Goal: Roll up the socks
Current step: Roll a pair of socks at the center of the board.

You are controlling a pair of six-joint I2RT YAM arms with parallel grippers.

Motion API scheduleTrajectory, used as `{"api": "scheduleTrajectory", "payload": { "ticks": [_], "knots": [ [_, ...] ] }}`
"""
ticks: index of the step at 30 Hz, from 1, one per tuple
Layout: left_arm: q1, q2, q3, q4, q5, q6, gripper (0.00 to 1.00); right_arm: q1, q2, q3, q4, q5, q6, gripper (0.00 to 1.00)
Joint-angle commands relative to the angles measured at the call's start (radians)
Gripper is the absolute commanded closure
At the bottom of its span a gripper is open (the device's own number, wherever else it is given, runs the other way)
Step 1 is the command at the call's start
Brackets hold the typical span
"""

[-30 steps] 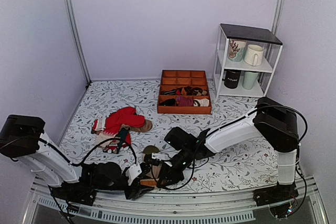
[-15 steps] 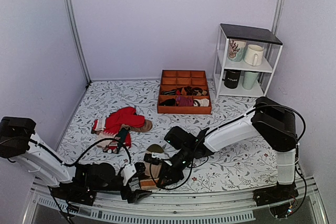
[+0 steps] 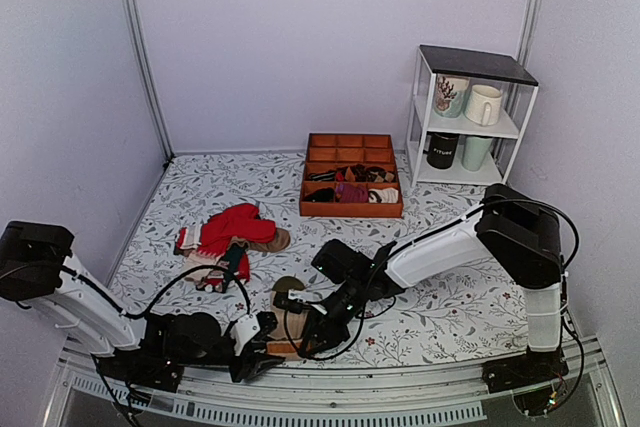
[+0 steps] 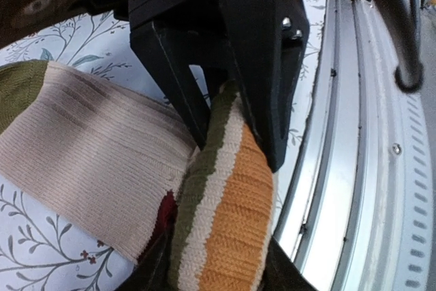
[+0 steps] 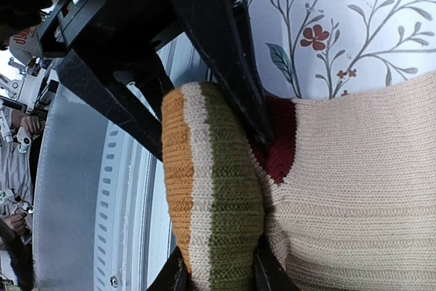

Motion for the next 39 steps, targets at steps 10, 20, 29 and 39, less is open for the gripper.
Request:
{"api": "scheduleTrajectory", "payload": {
  "ticks": [10,20,29,39],
  "knots": [
    [-0.010,-0.142,-0.012,-0.070,-0.018,0.014,0.36,0.005,0.119,-0.022,-0.188,0.160,0.001,0.73],
    [0.034,-0.213,-0.037,-0.059,0.013,0.030,0.34,0.005,0.126,-0.019,-0.188,0.158,-0.002,0.73],
    [0.049,-0.072,-0.004,0.024,0.064,0.036,0.42,0.006,0.125,-0.017,-0.193,0.158,-0.002,0.73],
    [0.069,-0.058,0.008,-0.001,0.102,-0.003,1.00,0.006,0.127,-0.012,-0.194,0.171,0.001,0.71]
  ]
}}
